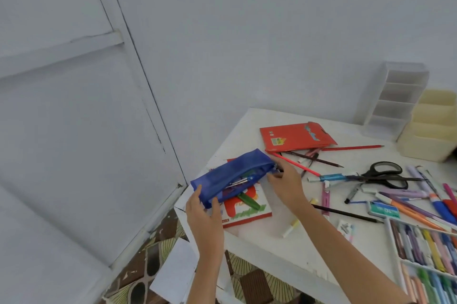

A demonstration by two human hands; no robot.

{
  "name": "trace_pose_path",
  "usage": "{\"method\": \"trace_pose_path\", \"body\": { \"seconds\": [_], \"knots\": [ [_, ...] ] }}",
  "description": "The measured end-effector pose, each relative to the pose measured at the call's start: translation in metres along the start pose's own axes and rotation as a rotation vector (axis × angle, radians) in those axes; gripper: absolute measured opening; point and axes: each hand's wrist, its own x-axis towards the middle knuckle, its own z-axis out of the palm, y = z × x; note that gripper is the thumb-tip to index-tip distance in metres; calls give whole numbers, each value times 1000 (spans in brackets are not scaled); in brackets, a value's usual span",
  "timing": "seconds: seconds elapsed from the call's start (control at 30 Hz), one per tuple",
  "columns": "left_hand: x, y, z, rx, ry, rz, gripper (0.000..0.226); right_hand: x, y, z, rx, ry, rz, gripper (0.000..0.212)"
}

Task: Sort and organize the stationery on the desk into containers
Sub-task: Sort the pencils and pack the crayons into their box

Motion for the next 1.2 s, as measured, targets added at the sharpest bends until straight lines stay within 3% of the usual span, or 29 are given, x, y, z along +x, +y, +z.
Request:
{"method": "trace_pose_path", "body": {
  "seconds": [0.2, 0.43, 0.8, 0.93, 1.1, 1.2],
  "knots": [
    [26, 12, -5, -109, 91, 2, 29, 15, 4, 15, 158, 208, -37, 32],
    [75, 43, 22, -232, 25, 78, 23, 50, -16, -3, 353, 366, -9, 24],
    [129, 39, 103, -74, -425, 99, 34, 86, 11, -41, 270, 459, 84, 28],
    [127, 33, 109, 45, -575, 72, 39, 76, 13, -45, 262, 374, 89, 37],
    [110, 34, 95, 108, -434, 130, 40, 55, 5, -35, 9, 401, 64, 40],
    [91, 23, 79, 183, -291, 99, 43, 31, -8, -15, 8, 371, 35, 35]
  ]
}}
